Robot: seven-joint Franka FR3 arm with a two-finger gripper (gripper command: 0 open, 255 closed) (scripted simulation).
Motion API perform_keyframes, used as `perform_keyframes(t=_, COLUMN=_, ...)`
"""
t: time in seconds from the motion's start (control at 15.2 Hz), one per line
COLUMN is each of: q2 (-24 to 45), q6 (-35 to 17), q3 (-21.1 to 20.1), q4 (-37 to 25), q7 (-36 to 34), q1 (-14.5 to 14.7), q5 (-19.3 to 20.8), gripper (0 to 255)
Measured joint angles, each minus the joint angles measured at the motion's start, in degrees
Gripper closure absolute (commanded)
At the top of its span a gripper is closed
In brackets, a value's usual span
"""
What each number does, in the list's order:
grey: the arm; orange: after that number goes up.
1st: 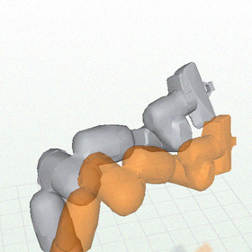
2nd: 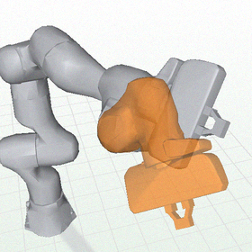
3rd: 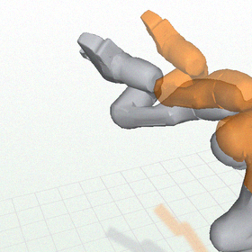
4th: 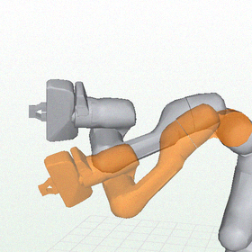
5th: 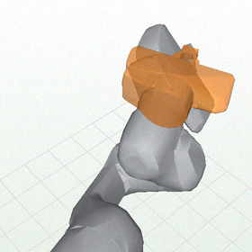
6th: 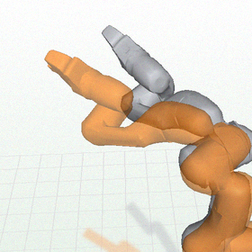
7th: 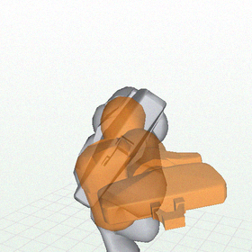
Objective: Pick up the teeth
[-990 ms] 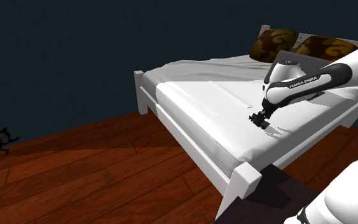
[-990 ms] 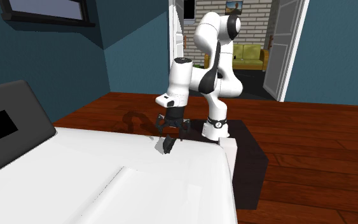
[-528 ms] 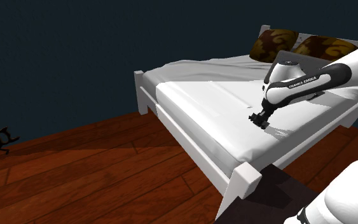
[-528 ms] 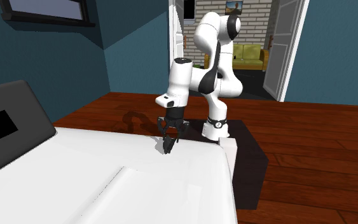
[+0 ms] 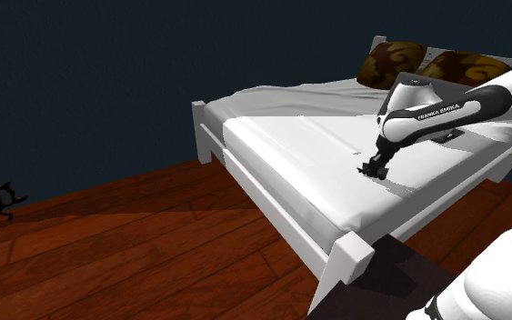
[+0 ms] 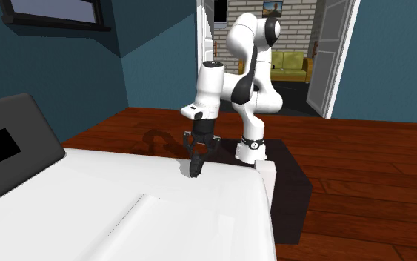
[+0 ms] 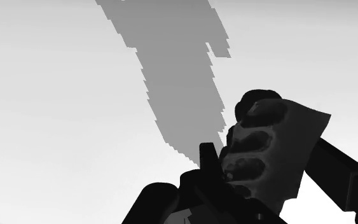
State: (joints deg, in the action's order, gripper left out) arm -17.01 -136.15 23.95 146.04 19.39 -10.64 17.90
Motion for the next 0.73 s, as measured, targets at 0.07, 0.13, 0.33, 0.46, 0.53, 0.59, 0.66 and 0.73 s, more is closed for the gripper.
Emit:
perform_keyframes(t=0.07, q2=-0.36, q6=0.78, q3=-0.15, q4=-0.42, q7=-0.01, q1=0.05, q5=-0.07, gripper=255)
perform_keyframes(t=0.13, q2=-0.89, q6=1.60, q3=-0.27, q4=-0.71, q7=0.03, q1=0.02, q5=-0.05, gripper=255)
perform_keyframes(t=0.33, q2=-2.43, q6=4.47, q3=-0.70, q4=-2.09, q7=0.20, q1=0.03, q5=-0.18, gripper=255)
perform_keyframes(t=0.46, q2=-3.37, q6=6.12, q3=-0.95, q4=-2.82, q7=0.31, q1=0.01, q5=-0.22, gripper=255)
perform_keyframes(t=0.53, q2=-3.64, q6=6.90, q3=-1.04, q4=-3.32, q7=0.41, q1=0.03, q5=-0.31, gripper=255)
perform_keyframes(t=0.59, q2=-4.07, q6=7.81, q3=-1.16, q4=-3.83, q7=0.51, q1=0.03, q5=-0.36, gripper=255)
perform_keyframes(t=0.66, q2=-4.57, q6=8.74, q3=-1.35, q4=-4.25, q7=0.51, q1=0.04, q5=-0.40, gripper=255)
perform_keyframes(t=0.73, q2=-4.82, q6=9.31, q3=-1.46, q4=-4.57, q7=0.53, q1=0.07, q5=-0.45, gripper=255)
